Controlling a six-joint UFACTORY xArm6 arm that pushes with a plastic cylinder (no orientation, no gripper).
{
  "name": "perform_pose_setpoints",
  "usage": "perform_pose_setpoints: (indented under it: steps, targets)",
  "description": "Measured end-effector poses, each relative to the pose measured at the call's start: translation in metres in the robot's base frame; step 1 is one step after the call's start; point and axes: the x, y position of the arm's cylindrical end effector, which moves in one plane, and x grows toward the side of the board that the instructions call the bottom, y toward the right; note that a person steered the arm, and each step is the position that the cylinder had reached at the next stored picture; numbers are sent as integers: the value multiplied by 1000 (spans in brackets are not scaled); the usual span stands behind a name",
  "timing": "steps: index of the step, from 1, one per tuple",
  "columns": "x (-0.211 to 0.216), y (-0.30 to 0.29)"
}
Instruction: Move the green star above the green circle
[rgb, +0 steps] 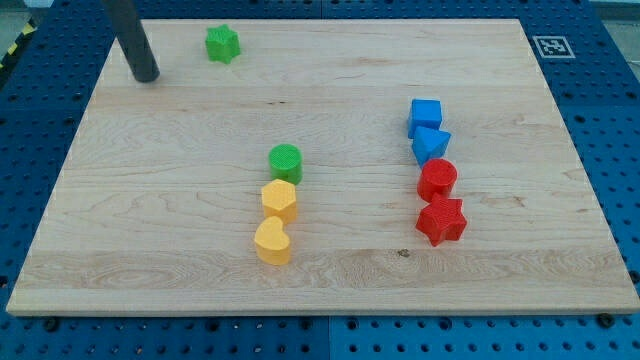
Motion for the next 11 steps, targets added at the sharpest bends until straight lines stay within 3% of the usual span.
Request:
perform_pose_setpoints:
  steps: [1, 3, 7, 9, 11]
  targets:
    - [-40, 12]
    - [-53, 134]
    - [3, 220]
    - [46, 222]
    - [51, 184]
